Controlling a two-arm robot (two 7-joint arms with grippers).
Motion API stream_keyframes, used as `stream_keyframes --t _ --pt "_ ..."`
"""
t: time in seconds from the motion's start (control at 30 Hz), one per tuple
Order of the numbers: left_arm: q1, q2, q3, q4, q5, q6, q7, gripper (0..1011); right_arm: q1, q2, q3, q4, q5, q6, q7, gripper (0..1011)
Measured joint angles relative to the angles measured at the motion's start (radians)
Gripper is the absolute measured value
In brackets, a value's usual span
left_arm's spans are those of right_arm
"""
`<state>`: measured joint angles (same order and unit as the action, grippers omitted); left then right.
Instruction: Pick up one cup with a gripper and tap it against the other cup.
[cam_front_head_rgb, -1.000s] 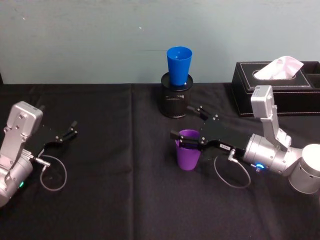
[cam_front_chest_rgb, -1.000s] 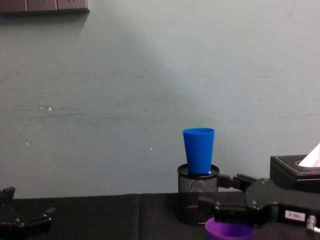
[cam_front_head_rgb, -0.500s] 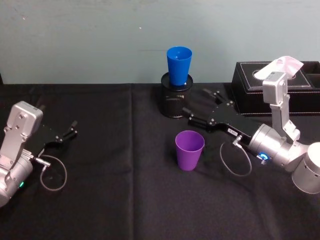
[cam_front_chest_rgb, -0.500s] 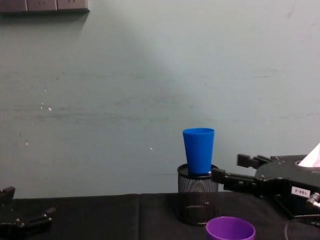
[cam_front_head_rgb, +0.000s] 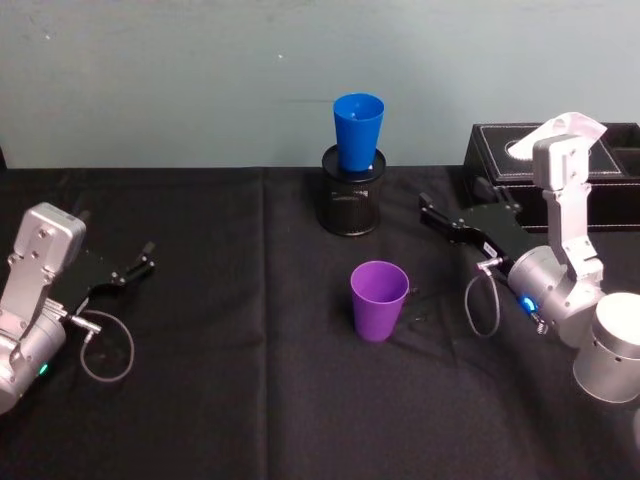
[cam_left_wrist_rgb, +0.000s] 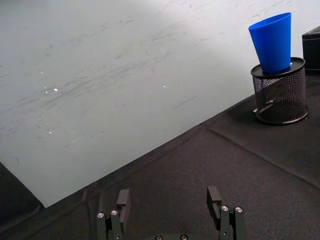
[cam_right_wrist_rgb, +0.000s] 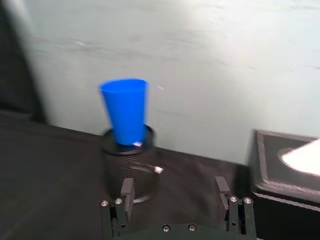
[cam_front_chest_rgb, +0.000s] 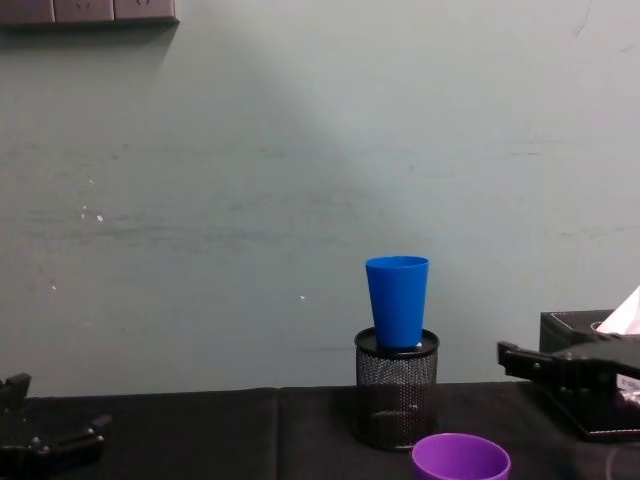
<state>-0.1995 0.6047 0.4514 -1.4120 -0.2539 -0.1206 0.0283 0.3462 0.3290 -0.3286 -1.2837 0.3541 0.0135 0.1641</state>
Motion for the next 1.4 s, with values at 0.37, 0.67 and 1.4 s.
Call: stream_keyframes --t 0.37,0.67,1.4 --pt "0.0 0.0 0.0 0.0 0.0 0.0 0.0 1000 -0.017 -0.041 0.037 -0.002 -0.046 0.06 -0.105 1003" --pt "0.0 0.0 0.0 0.0 0.0 0.0 0.0 1000 -0.019 -0.042 0.039 -0.003 -0.047 0.06 -0.105 1003" --pt "0.0 0.0 0.0 0.0 0.0 0.0 0.0 1000 -0.016 -0.041 0.036 -0.001 -0.046 0.059 -0.105 1003"
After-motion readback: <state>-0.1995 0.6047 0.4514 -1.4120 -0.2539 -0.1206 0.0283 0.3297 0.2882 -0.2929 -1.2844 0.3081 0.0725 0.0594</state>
